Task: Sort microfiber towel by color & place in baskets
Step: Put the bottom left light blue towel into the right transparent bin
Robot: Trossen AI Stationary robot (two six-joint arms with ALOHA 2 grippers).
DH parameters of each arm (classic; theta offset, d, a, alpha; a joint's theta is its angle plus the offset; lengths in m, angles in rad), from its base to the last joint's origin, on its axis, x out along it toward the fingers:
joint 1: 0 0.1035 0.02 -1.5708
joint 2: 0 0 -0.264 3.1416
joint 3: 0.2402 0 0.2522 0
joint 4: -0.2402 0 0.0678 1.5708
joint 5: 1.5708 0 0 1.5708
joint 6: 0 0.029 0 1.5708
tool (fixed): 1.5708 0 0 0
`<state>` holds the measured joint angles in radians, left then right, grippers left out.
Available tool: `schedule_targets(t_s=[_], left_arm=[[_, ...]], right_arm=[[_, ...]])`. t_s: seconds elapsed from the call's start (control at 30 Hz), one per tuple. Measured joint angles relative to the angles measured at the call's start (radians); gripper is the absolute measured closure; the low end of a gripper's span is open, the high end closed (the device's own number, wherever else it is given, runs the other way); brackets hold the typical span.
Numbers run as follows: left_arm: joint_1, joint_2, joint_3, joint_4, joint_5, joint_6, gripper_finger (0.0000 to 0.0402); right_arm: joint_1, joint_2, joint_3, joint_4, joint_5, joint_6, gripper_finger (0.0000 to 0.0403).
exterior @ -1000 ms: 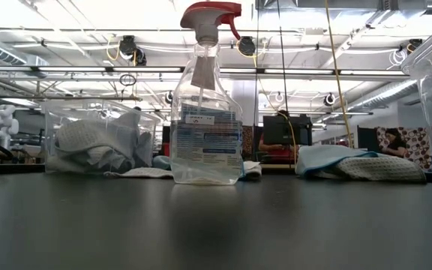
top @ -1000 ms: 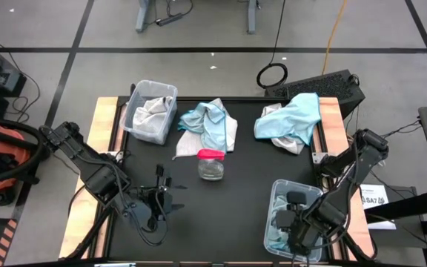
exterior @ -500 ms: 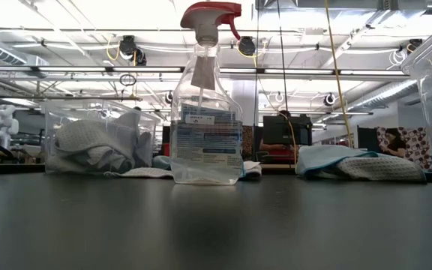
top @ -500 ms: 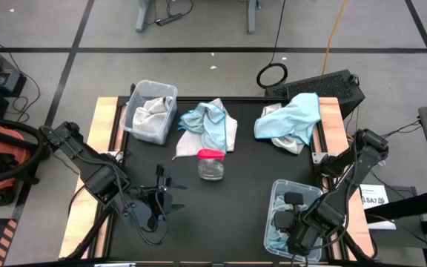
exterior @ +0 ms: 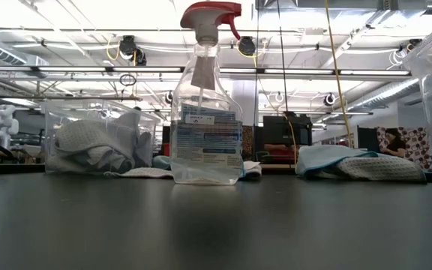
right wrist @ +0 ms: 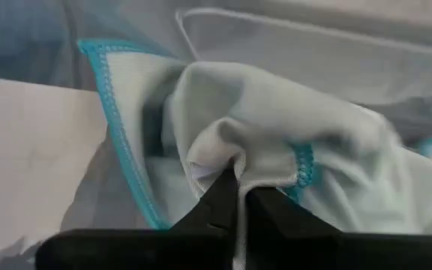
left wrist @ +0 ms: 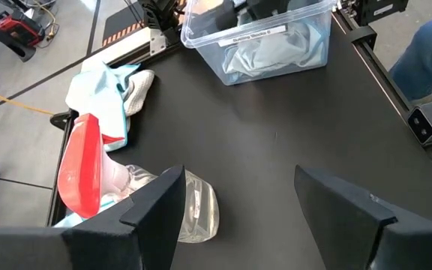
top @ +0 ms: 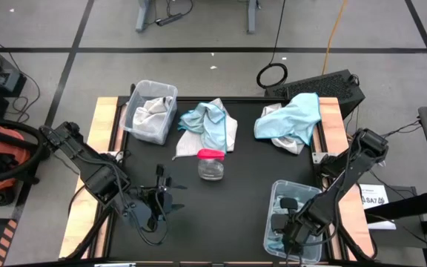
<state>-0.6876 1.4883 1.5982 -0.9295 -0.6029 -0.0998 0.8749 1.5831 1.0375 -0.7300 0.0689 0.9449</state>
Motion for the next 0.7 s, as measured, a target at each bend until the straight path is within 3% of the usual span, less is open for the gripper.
schedule_targets(t_s=[0.33,0.7], left_arm=[[0.000,0.000,0.000,0.000,-0.004,0.000,0.0146],[0.000,0.000,0.000,0.000,-0.008,0.001,0.0146]], right_arm=[[-0.003,0.001,-0.064,0.050,-0.010,0.018,0.0378],[-0.004,0.001,0.082,-0.104,-0.016,-0.001,0.0305]])
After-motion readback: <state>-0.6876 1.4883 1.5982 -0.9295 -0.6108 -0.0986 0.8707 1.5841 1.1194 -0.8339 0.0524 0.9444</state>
